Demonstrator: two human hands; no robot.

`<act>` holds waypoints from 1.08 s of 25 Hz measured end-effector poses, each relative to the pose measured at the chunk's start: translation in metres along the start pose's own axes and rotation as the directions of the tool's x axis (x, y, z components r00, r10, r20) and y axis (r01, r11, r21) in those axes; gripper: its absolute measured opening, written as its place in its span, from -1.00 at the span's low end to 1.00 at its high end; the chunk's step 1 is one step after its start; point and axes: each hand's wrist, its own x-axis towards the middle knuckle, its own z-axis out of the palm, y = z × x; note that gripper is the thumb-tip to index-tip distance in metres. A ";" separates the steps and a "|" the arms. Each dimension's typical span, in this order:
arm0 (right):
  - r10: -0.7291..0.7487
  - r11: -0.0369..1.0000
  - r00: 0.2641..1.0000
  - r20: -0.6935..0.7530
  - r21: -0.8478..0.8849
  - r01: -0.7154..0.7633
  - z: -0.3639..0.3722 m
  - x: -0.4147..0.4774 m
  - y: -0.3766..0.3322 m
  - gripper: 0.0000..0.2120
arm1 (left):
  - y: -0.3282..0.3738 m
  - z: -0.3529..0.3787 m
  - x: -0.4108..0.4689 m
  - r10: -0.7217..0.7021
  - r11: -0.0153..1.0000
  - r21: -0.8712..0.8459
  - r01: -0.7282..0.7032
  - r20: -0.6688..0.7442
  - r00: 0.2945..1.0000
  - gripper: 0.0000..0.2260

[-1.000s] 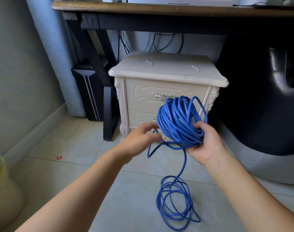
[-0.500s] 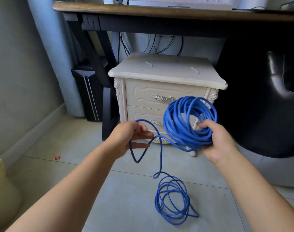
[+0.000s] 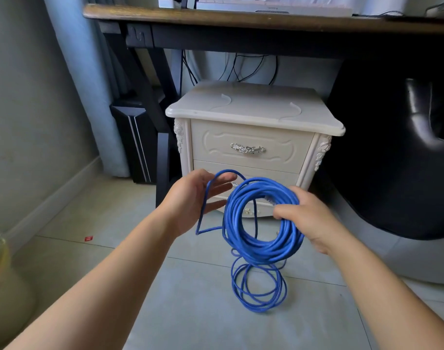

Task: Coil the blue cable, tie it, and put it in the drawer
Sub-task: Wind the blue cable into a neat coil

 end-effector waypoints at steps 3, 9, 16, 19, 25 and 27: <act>-0.023 0.982 1.000 -0.005 -0.186 0.022 0.016 0.000 0.007 -0.86 | -0.002 0.014 -0.003 0.075 0.968 0.220 -0.117 0.189 0.979 -0.61; 0.029 0.994 0.996 -0.083 0.105 -0.021 0.034 0.000 0.015 -0.80 | -0.019 0.019 -0.009 0.296 0.253 0.790 -0.558 0.486 0.822 -0.63; -0.222 0.959 0.965 0.137 0.209 0.191 0.035 -0.012 0.006 -0.25 | -0.013 0.002 -0.001 0.153 0.606 0.751 -0.263 0.214 0.965 -0.26; -0.257 0.961 0.945 0.203 0.158 0.228 0.034 -0.015 0.004 -0.16 | -0.014 0.003 -0.002 0.193 0.449 0.857 -0.253 0.183 0.964 -0.64; -0.073 0.594 0.979 0.188 0.797 -0.108 0.020 0.002 -0.011 -0.80 | -0.016 0.000 0.012 0.455 0.700 0.699 -0.149 -0.275 0.847 -0.93; 0.157 0.504 0.966 0.207 0.824 -0.259 0.008 0.010 -0.003 -0.87 | -0.009 -0.004 0.012 0.432 0.838 0.516 -0.174 -0.435 0.790 -0.92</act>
